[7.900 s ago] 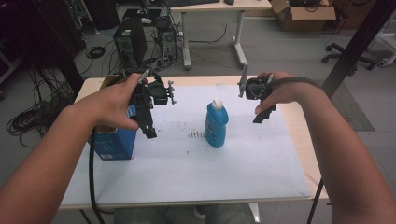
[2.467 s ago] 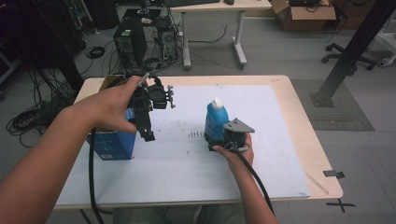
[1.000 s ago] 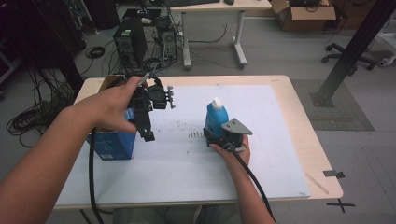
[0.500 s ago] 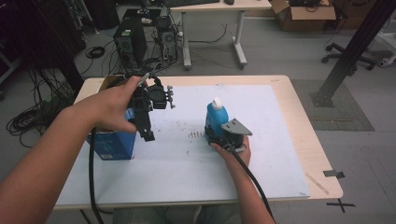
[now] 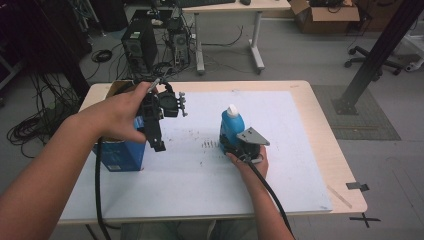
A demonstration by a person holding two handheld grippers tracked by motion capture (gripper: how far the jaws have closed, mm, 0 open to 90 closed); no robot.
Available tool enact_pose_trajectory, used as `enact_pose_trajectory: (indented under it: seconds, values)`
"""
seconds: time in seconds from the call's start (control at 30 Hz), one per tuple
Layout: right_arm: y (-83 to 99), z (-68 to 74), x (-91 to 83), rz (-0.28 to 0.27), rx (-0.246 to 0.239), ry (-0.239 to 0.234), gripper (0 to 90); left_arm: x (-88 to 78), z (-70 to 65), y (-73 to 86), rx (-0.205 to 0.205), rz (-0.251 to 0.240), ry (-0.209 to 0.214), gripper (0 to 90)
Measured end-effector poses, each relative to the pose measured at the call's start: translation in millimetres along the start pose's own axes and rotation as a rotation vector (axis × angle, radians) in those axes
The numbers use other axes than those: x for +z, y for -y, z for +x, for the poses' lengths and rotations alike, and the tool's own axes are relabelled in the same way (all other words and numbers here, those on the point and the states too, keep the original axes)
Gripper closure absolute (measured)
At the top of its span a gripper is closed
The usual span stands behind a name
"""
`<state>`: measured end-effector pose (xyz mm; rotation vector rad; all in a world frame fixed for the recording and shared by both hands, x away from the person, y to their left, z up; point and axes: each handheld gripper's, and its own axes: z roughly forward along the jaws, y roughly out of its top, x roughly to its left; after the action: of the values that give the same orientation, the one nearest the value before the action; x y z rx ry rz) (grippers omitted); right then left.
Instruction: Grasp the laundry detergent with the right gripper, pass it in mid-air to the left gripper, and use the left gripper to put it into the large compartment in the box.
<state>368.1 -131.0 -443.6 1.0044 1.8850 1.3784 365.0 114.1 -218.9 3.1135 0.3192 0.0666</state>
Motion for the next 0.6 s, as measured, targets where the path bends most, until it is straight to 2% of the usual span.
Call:
enact_pose_trajectory:
  seconds: [0.03, 0.33, 0.53, 0.57, 0.6]
  values:
    - [-0.1, 0.7, -0.1, -0.002, -0.001, -0.007, 42.0, 0.1, -0.2, 0.1, -0.003, -0.001, 0.001, 0.2]
    - [0.1, 1.3, -0.7, -0.005, 0.004, -0.006, 44.6, -0.6, -0.9, 0.5, -0.004, -0.008, -0.002, 0.2]
    - [-1.7, -2.4, -0.3, 0.002, 0.018, -0.023, 45.3, -1.6, -0.6, 0.5, 0.001, -0.008, -0.002, 0.2]
    - [-3.6, -4.4, -1.8, -0.009, 0.038, -0.037, 45.3, -1.6, -0.8, 0.5, -0.003, -0.01, 0.0, 0.2]
    - [-3.6, -4.4, -1.8, -0.009, 0.038, -0.037, 45.3, -1.6, -0.8, 0.5, -0.003, -0.01, 0.0, 0.2]
